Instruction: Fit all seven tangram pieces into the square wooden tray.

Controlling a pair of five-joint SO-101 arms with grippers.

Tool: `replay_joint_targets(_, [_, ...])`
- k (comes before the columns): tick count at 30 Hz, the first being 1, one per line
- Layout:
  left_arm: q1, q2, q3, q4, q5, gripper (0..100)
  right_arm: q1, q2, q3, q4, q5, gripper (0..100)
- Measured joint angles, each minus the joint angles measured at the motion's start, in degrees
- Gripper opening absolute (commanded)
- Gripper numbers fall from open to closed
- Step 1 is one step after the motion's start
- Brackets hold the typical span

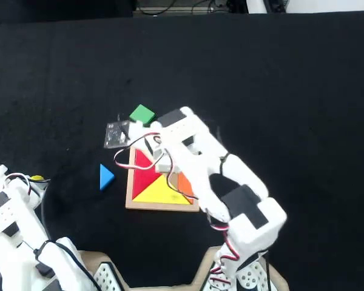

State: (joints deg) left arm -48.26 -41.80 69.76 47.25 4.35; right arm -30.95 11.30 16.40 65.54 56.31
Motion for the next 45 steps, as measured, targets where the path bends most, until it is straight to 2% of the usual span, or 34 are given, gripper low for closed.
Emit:
replay_joint_targets(3, [1.5,0.0,0.0,0.0,0.0,29,0.4,-3.3,0.0,-0.6,-2.2,1.1])
replay_joint_targets(7, [6.9,0.0,0.0,0.0,0.0,29,1.0,-7.4,1.1,-5.8,-10.0,1.1])
replay_joint_targets(11, [16.2,0.0,-3.9,3.5,-2.6,29,3.9,-7.4,4.7,-15.5,-18.9,1.1])
replay_joint_targets(15, [29.0,0.0,-11.8,13.2,-8.9,29,9.1,-7.4,6.1,-23.5,-23.6,1.1])
replay_joint_targets(18, [36.2,0.0,-15.2,17.6,-6.5,29,12.7,-6.8,6.1,-24.8,-25.4,1.1])
replay_joint_targets(21, [40.9,0.0,-15.6,17.4,0.4,29,14.1,-4.5,5.4,-25.1,-26.4,1.1])
replay_joint_targets(24, [42.4,0.0,-14.7,14.9,5.6,29,14.2,-2.1,3.7,-25.4,-26.5,1.1])
replay_joint_targets(32, [44.0,0.0,-4.7,6.3,3.3,29,14.2,-0.8,2.9,-25.4,-26.5,1.1])
replay_joint_targets(38, [42.3,0.5,-3.5,3.0,3.3,29,14.2,-0.8,2.9,-25.4,-26.5,1.1])
replay_joint_targets(45, [42.2,14.8,-7.2,0.5,3.3,29,14.2,-0.8,2.9,-25.4,-26.5,1.1])
